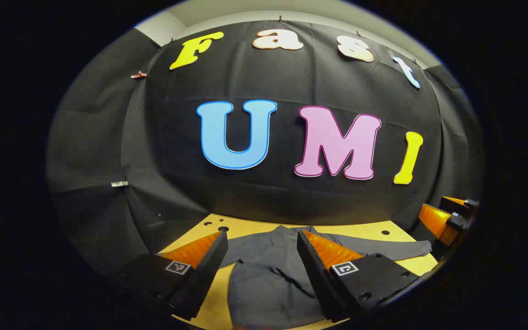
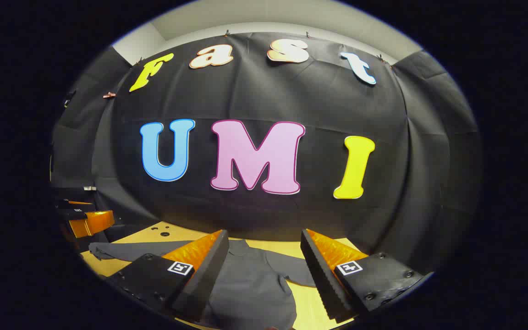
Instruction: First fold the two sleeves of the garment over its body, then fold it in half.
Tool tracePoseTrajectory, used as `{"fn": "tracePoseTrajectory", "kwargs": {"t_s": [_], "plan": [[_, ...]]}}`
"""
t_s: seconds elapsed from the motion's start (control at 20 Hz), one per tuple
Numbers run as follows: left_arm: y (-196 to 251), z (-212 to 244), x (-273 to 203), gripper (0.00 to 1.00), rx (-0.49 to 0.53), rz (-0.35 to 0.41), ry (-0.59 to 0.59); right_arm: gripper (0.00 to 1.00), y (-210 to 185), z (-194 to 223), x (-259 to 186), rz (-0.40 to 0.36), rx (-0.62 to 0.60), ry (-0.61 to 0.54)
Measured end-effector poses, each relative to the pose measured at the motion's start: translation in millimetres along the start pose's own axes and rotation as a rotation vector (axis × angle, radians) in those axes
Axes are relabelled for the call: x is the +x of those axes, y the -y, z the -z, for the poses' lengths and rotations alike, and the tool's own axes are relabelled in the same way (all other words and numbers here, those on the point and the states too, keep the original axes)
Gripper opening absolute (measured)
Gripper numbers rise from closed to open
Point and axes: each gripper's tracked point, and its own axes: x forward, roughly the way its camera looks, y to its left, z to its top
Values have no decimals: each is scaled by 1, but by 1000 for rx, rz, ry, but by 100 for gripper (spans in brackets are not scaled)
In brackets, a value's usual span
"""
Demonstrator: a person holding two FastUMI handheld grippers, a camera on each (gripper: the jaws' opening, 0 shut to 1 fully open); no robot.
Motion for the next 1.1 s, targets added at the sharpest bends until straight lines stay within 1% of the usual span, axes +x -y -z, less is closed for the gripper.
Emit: {"fn": "tracePoseTrajectory", "kwargs": {"t_s": [0.25, 0.4, 0.55, 0.8, 0.95, 1.1], "plan": [[-1, 2, 8, 96, -10, 1, -2, 97, 21, 4, 15, 11, 2, -6], [-1, 3, 11, 96, -14, -1, -4, 97, 23, 11, 20, 10, 12, -20], [2, 7, 12, 96, -30, -1, -23, 98, 26, 21, 27, 4, -14, -46], [0, 13, 10, 96, -10, -17, -31, 98, 36, 32, 33, 6, -1, -68], [-5, 15, 11, 96, -21, -39, -30, 97, 49, 45, 39, 33, 12, -94], [-8, 21, 15, 96, -20, -46, -56, 98, 62, 59, 44, 64, 17, -128]]}}
